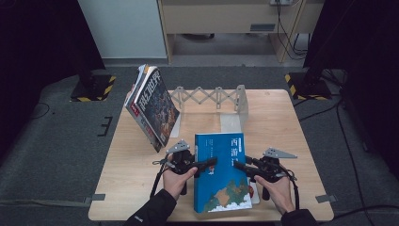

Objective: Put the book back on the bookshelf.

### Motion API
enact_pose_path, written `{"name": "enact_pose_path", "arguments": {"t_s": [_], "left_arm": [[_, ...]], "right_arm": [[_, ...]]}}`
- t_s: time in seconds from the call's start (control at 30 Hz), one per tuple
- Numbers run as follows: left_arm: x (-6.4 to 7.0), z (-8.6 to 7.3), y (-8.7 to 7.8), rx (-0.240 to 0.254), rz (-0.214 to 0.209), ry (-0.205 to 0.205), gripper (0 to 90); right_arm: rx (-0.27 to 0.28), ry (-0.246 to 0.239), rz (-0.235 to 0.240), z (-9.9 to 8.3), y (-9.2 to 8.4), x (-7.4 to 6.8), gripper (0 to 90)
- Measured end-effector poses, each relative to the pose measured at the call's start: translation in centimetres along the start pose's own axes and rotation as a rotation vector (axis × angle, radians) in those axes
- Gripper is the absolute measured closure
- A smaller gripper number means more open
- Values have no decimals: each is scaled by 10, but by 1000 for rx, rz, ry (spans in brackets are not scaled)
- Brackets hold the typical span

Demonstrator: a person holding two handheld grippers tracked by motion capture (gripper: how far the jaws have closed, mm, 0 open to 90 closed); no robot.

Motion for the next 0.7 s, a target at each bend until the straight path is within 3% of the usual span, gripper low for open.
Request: {"name": "enact_pose_path", "arguments": {"t_s": [0.17,0.33,0.53,0.7], "left_arm": [[0,0,4,-3,6,3,518],[-2,-1,10,-25,-19,-41,466],[-4,-1,7,-22,-13,-80,552],[-4,-1,6,-19,-3,-99,574]], "right_arm": [[-3,-4,1,0,0,1,479],[0,-10,7,0,1,-1,479],[0,-11,18,-1,2,-1,445],[-4,2,17,-5,6,-2,398]]}}
Point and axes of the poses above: each handheld gripper's, and its own axes: y roughly forward along the jaws, z roughly out of its top, x roughly to its right, the point moved 3 cm from there along y, roughly forward along the jaws, and after that the axes turned 13 degrees about -y, right-handed, at the moved point
